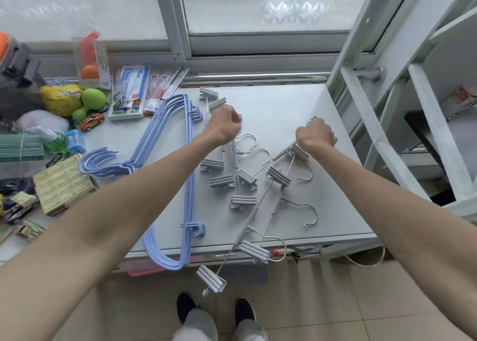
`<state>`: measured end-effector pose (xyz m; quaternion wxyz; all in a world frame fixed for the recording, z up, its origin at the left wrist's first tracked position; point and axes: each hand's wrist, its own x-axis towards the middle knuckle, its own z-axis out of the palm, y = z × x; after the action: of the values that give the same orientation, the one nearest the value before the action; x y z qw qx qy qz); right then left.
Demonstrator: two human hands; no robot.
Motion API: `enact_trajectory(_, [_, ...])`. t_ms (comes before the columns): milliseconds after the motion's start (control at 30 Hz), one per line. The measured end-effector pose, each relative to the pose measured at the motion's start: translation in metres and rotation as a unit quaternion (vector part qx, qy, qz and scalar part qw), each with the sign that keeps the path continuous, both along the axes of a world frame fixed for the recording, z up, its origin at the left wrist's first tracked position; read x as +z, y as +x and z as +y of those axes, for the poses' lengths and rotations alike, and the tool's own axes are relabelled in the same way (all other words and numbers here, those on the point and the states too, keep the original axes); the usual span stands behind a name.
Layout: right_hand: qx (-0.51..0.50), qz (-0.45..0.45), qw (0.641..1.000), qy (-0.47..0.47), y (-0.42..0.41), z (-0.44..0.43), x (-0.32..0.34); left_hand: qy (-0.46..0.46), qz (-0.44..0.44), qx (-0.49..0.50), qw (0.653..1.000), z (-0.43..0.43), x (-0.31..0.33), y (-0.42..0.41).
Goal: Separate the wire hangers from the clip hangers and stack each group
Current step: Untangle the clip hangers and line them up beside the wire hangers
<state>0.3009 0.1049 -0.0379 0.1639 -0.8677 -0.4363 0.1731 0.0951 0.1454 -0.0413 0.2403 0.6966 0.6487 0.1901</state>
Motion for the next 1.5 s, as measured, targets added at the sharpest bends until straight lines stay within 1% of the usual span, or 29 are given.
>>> enact_trajectory(67, [0.022,0.024,0.998,-0.058,0.006,-0.004,0.002,-0.057,0.004,-0.081,0.995,-0.01,0.006,0.011])
enact_trajectory(100, [0.037,0.033,0.996,-0.075,0.007,-0.007,0.003,-0.087,0.01,-0.105,0.991,-0.014,0.007,0.016])
enact_trajectory(233, [0.102,0.009,0.987,-0.124,0.001,-0.018,0.005,-0.159,0.01,-0.155,0.975,-0.026,0.008,0.033])
enact_trajectory(333, [0.131,0.023,0.978,-0.159,-0.006,-0.022,0.004,-0.191,0.036,-0.185,0.963,-0.033,0.011,0.04])
enact_trajectory(433, [0.121,0.031,0.978,-0.169,-0.01,-0.023,0.002,-0.175,0.071,-0.171,0.967,-0.038,0.019,0.042])
enact_trajectory(533, [0.092,0.045,0.981,-0.166,-0.013,-0.023,-0.001,-0.122,0.15,-0.165,0.967,-0.051,0.036,0.041])
enact_trajectory(667, [0.079,0.055,0.983,-0.154,-0.015,-0.023,-0.012,-0.132,0.224,-0.217,0.941,-0.098,0.056,0.04])
enact_trajectory(767, [0.088,0.057,0.987,-0.123,-0.014,-0.022,-0.017,-0.127,0.26,-0.239,0.927,-0.135,0.05,0.043])
enact_trajectory(900, [0.092,0.079,0.986,-0.116,-0.015,-0.019,-0.019,-0.119,0.248,-0.217,0.936,-0.147,0.031,0.054])
enact_trajectory(1133, [0.095,0.109,0.985,-0.095,-0.004,-0.015,-0.02,-0.123,0.238,-0.19,0.945,-0.139,0.023,0.058])
enact_trajectory(1300, [0.097,0.102,0.987,-0.076,0.002,-0.022,-0.013,-0.15,0.193,-0.173,0.954,-0.137,0.024,0.063])
enact_trajectory(1500, [0.065,0.089,0.993,-0.029,0.014,-0.019,-0.013,-0.175,0.137,-0.176,0.959,-0.127,0.021,0.07])
